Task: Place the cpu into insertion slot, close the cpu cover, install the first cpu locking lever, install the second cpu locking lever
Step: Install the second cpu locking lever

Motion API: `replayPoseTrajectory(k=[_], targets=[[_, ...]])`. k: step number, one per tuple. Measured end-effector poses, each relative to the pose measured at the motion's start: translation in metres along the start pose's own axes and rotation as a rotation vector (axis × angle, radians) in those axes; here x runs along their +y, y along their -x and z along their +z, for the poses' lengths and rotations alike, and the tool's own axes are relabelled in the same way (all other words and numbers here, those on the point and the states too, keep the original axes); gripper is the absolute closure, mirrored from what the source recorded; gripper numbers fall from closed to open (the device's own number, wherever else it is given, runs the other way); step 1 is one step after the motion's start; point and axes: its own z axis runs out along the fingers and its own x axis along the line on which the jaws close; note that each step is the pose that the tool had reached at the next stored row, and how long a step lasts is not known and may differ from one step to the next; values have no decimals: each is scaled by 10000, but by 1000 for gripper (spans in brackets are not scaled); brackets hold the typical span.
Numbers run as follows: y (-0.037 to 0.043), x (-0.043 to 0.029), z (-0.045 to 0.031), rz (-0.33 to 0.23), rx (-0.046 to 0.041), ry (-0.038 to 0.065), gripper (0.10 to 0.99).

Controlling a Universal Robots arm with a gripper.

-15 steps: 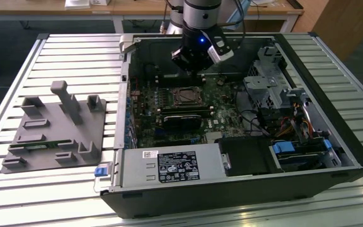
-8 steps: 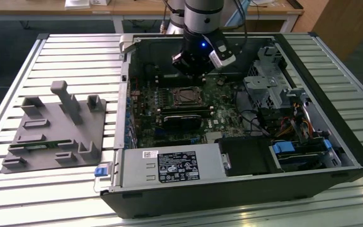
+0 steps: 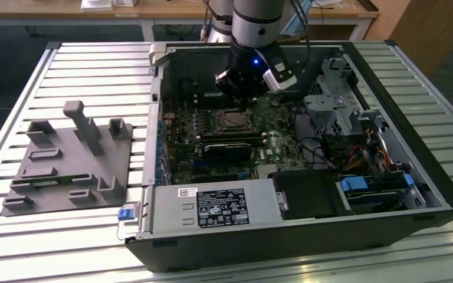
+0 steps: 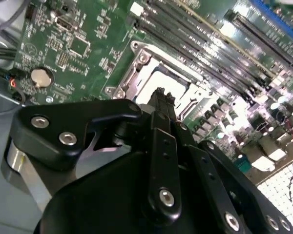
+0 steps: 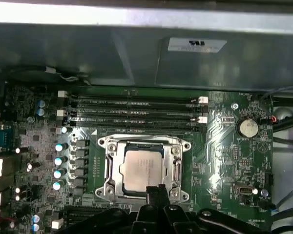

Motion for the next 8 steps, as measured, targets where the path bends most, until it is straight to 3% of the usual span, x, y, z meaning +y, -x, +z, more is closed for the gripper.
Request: replayPoseTrajectory(k=[3,5,8], targets=[[-2,-84,0,-2,-2,73,980],[-3,-132,-1,-2,-4,195,980],[-4,-182,2,-3,-14,654,980]])
